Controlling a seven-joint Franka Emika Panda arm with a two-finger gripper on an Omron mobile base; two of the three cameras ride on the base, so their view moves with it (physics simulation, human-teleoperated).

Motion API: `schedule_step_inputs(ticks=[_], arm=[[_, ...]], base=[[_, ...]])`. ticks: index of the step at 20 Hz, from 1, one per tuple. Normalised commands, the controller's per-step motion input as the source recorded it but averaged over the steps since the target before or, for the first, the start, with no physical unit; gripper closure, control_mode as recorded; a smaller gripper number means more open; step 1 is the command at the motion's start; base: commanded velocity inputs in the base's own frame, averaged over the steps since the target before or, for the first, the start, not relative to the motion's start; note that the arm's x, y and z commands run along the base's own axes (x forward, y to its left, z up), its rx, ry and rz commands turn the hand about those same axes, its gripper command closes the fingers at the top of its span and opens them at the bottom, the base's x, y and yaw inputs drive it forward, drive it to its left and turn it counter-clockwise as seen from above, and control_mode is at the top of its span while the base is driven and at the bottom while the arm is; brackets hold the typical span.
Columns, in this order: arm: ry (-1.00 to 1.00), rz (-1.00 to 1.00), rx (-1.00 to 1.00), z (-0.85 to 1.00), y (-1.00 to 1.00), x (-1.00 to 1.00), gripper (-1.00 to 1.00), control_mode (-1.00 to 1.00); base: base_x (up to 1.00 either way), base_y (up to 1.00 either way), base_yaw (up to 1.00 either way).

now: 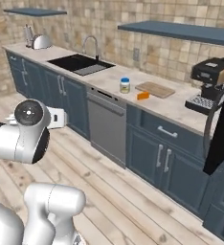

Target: Retrieve the reheated potato from the microwave, then place the potato, cheese, and condiment on the cutting board.

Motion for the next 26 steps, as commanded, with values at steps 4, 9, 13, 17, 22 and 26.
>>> schedule_step_inputs(ticks=[4, 9, 13, 17, 22, 26], arm=[[0.00, 0.00, 0.00, 0.00, 0.00, 0.00, 1.00, 1.00], [0.00, 0.00, 0.00, 0.00, 0.00, 0.00, 1.00, 1.00], [0.00, 0.00, 0.00, 0.00, 0.00, 0.00, 1.00, 1.00], [0.00, 0.00, 0.00, 0.00, 0.00, 0.00, 1.00, 1.00], [0.00, 0.00, 0.00, 0.00, 0.00, 0.00, 1.00, 1.00], [0.00, 0.00, 0.00, 0.00, 0.00, 0.00, 1.00, 1.00]], base=[[0.76, 0.37, -0.32], [0.72, 0.37, -0.35], [0.65, 0.38, -0.42], [0.65, 0.35, -0.39], [0.62, 0.34, -0.42], [0.71, 0.26, -0.27]])
